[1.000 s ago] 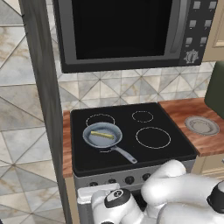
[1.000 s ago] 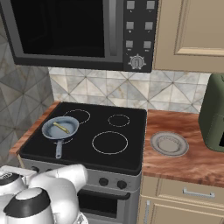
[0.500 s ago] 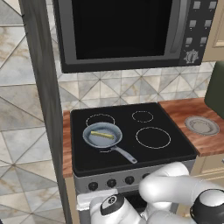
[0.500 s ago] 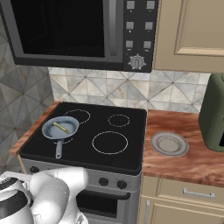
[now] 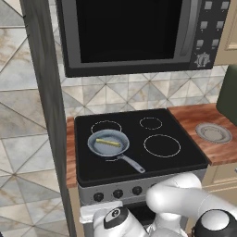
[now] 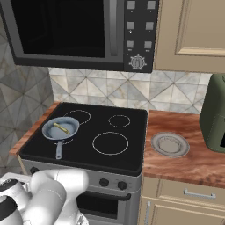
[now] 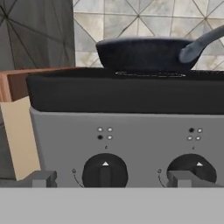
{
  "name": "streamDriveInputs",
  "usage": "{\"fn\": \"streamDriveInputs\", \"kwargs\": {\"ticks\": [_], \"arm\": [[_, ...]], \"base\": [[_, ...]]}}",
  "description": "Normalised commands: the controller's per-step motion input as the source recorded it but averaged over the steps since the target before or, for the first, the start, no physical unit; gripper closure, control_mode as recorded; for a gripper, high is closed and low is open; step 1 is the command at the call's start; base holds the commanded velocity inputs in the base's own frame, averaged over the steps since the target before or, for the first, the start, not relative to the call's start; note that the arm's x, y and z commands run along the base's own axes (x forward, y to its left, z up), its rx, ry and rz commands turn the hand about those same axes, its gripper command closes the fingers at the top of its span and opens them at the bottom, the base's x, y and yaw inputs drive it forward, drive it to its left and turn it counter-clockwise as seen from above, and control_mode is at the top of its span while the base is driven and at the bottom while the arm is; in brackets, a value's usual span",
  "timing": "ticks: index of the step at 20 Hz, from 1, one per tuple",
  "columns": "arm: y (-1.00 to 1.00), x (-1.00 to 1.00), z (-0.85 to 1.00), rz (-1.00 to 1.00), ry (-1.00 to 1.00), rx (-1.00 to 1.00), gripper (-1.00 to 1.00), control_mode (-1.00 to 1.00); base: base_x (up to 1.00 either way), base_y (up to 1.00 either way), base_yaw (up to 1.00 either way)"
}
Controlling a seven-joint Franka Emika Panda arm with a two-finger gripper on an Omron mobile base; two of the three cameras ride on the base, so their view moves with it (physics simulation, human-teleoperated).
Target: Pick up the butter stick and place it in the pan. Then turn on the burner for the pan.
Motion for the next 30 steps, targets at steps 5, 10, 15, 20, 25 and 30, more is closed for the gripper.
{"fn": "streamDriveInputs", "kwargs": {"ticks": [5, 10, 15, 20, 25, 30], "arm": [[0.0, 0.14, -0.16, 0.0, 0.0, 0.0, -1.0, -1.0], [0.0, 0.15, -0.13, 0.0, 0.0, 0.0, -1.0, -1.0], [0.0, 0.14, -0.13, 0.0, 0.0, 0.0, -1.0, -1.0], [0.04, 0.17, -0.03, 0.0, 0.0, 0.0, -1.0, -1.0], [0.01, 0.16, 0.0, 0.0, 0.0, 0.0, -1.0, -1.0], [0.03, 0.15, -0.09, 0.0, 0.0, 0.0, -1.0, -1.0]], "base": [[0.0, 0.0, 0.0], [0.0, 0.0, 0.0], [0.0, 0.0, 0.0], [0.0, 0.0, 0.0], [0.0, 0.0, 0.0], [0.0, 0.0, 0.0]]}}
